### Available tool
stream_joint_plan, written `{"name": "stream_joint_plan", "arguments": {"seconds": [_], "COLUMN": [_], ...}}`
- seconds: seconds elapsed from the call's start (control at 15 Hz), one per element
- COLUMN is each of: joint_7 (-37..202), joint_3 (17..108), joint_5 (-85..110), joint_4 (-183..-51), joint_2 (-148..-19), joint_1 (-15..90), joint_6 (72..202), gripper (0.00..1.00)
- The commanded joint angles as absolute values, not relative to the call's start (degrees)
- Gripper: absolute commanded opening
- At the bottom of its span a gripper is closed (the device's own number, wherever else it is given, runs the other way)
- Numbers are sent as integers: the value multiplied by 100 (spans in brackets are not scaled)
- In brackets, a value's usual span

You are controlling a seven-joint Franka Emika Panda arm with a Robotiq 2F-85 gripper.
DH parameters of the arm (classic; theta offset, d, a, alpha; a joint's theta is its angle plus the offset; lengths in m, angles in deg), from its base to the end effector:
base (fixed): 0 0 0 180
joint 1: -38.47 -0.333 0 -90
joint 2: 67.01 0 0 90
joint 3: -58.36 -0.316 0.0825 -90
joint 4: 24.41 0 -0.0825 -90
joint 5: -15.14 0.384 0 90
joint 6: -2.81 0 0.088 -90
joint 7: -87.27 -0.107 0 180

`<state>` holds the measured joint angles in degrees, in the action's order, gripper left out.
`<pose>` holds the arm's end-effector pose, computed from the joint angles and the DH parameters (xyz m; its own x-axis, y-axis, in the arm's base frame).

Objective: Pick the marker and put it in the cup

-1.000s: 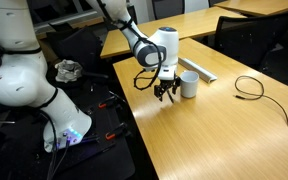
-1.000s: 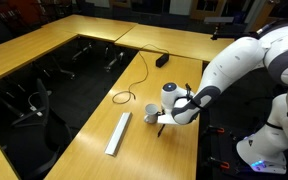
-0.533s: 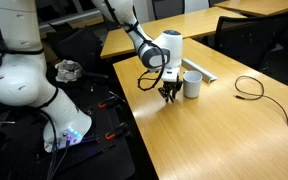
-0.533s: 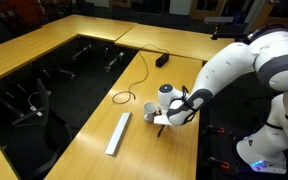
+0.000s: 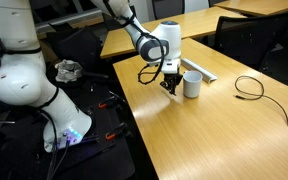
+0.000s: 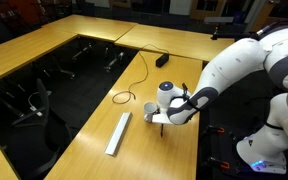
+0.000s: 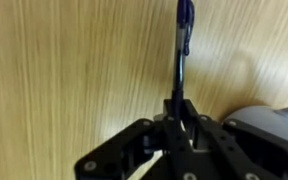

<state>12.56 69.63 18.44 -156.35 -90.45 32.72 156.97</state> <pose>0.5203 -0.0565 0.1708 0.1339 -0.9898 0.0486 -0.9908 -0.1328 0.0245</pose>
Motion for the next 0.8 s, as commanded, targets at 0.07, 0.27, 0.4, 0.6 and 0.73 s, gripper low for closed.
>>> {"name": "stream_joint_plan", "arguments": {"seconds": [0.07, 0.27, 0.4, 0.6, 0.73], "joint_7": [658, -339, -915, -1473, -1990], "joint_3": [7626, 8014, 7948, 7554, 7320], "joint_5": [693, -1069, -2089, -3063, -3829], "joint_4": [-15889, -15667, -15477, -15269, -15084], "joint_2": [-8288, -8034, -7885, -7716, -7692], "joint_1": [2590, 2278, 2296, 2488, 2534], "joint_6": [15583, 15336, 15032, 14683, 14342], "gripper": [3, 3, 3, 3, 3]}}
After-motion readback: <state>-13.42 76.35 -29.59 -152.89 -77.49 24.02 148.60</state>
